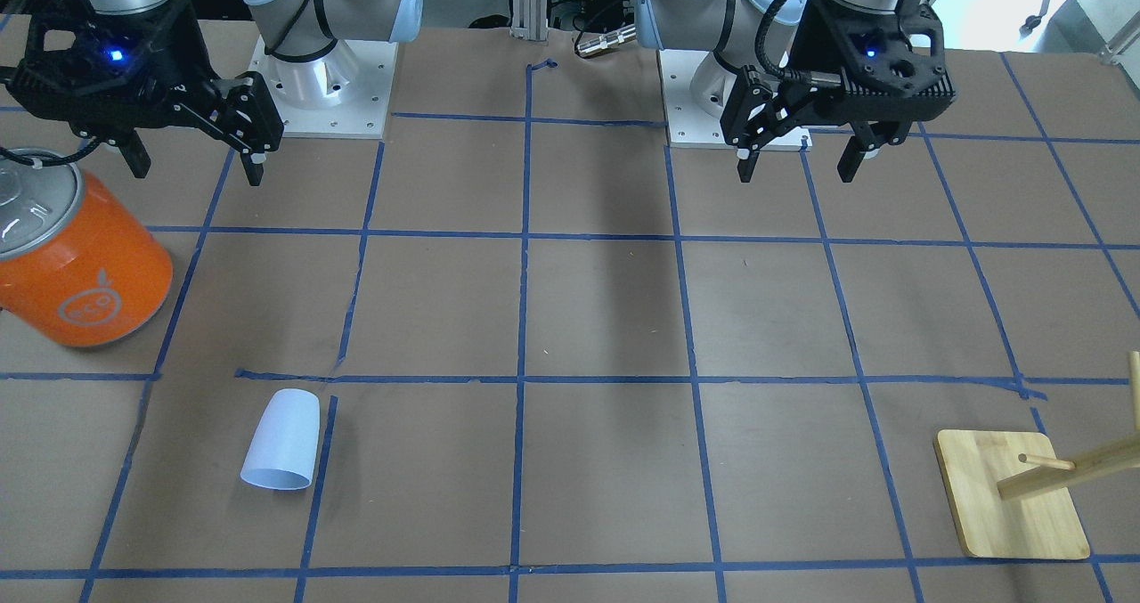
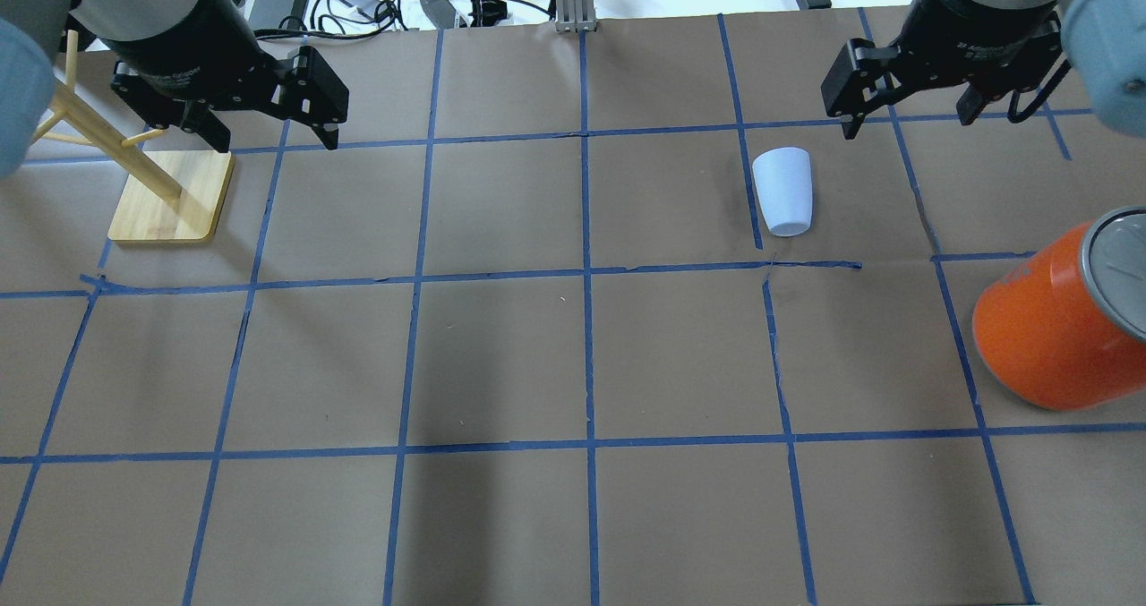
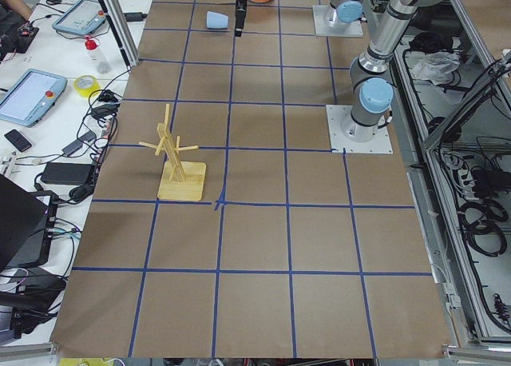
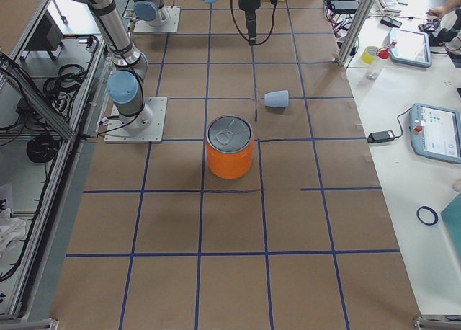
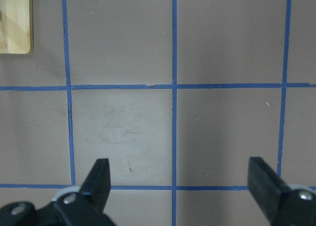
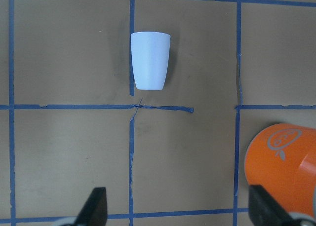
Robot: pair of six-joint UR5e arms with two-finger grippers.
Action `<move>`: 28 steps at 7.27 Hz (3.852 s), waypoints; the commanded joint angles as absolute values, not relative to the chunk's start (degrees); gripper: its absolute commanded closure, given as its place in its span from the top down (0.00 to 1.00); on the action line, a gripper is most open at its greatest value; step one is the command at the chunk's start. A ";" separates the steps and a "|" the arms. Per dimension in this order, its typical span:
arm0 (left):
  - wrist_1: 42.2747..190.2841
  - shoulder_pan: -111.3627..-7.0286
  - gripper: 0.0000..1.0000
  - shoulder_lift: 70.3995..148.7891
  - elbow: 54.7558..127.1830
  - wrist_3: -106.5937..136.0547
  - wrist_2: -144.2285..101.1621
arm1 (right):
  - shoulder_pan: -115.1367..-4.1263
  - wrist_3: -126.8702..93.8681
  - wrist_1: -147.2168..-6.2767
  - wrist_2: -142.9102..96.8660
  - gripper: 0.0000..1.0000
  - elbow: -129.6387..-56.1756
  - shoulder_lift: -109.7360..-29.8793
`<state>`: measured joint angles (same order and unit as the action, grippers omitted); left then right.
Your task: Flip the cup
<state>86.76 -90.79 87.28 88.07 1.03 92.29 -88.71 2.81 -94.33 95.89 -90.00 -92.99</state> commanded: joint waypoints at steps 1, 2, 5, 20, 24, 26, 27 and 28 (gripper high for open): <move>86.75 -90.79 1.00 87.28 88.07 1.05 92.29 | -88.68 2.81 -94.48 95.98 1.00 -90.00 -92.90; 86.75 -90.79 1.00 87.28 88.07 0.97 92.29 | -88.68 2.73 -94.40 96.15 1.00 -90.09 -92.90; 86.75 -90.79 1.00 87.28 88.07 0.97 92.29 | -88.59 1.93 -95.00 95.98 1.00 -90.88 -92.64; 86.75 -90.79 1.00 87.28 88.07 0.97 92.29 | -88.68 0.26 -108.08 95.62 1.00 -91.23 -83.08; 86.75 -90.79 1.00 87.28 88.07 0.97 92.29 | -88.59 0.44 -112.58 95.63 1.00 -91.32 -77.98; 86.75 -90.79 1.00 87.28 88.07 0.97 92.29 | -88.07 0.70 -114.52 95.62 1.00 -91.32 -76.64; 86.75 -90.79 1.00 87.28 88.07 0.97 92.29 | -87.72 0.62 -114.96 95.36 1.00 -91.32 -76.55; 86.75 -90.79 1.00 87.28 88.07 0.97 92.29 | -87.63 0.62 -115.48 94.84 1.00 -91.41 -76.47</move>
<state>86.75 -90.79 87.28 88.07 0.97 92.28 -87.88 0.61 -114.80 95.33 -91.35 -76.66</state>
